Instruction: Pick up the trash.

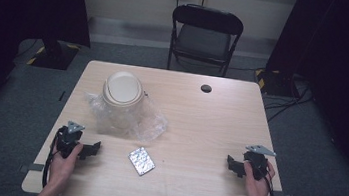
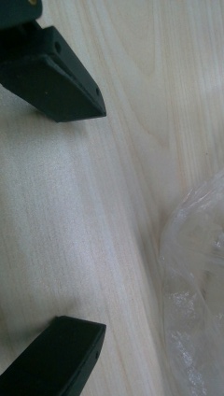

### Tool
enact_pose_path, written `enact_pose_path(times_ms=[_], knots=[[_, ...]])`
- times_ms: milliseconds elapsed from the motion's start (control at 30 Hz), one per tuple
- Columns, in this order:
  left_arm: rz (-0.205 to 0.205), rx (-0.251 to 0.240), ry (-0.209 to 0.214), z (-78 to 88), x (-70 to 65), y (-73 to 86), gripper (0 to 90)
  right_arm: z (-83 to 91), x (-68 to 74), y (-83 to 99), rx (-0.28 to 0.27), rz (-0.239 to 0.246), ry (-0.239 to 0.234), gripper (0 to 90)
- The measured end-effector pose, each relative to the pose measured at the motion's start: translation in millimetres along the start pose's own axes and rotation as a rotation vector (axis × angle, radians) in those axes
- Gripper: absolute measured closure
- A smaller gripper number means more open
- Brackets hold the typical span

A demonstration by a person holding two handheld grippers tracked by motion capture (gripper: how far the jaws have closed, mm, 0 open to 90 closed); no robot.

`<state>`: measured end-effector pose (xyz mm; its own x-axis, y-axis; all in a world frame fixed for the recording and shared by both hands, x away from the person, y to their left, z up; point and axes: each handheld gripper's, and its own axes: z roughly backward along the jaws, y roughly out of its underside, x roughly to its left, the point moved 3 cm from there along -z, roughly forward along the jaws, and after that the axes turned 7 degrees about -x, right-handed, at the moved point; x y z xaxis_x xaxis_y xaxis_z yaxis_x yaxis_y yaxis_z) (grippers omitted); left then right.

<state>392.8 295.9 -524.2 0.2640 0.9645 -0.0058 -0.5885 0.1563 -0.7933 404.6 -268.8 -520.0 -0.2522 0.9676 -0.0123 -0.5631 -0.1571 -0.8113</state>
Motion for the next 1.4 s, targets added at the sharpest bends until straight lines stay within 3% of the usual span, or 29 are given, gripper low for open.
enact_pose_path(times_ms=[300, 533, 667, 800, 1400], knots=[[0.0, 0.0, 0.001, 0.0, 0.0, 0.0, 0.0, 4.6, 4.8, -3.1, -0.009, 0.002, -0.034, 16.3], [-0.001, 0.0, 0.002, 0.0, 0.1, 0.0, 0.0, 11.8, 23.6, -17.8, -0.052, 0.049, -0.095, 16.1], [-0.004, -0.001, 0.012, -0.3, 0.4, -0.1, 0.0, 7.2, 38.7, -27.8, -0.055, 0.056, -0.141, 16.4], [-0.006, -0.001, 0.013, -0.3, 0.6, -0.1, 0.0, -0.2, 66.3, -46.6, -0.081, 0.093, -0.206, 16.4], [-0.012, 0.0, 0.018, 0.1, 1.2, 0.1, 0.0, -17.6, 131.5, -85.0, -0.12, 0.19, -0.372, 17.2]])
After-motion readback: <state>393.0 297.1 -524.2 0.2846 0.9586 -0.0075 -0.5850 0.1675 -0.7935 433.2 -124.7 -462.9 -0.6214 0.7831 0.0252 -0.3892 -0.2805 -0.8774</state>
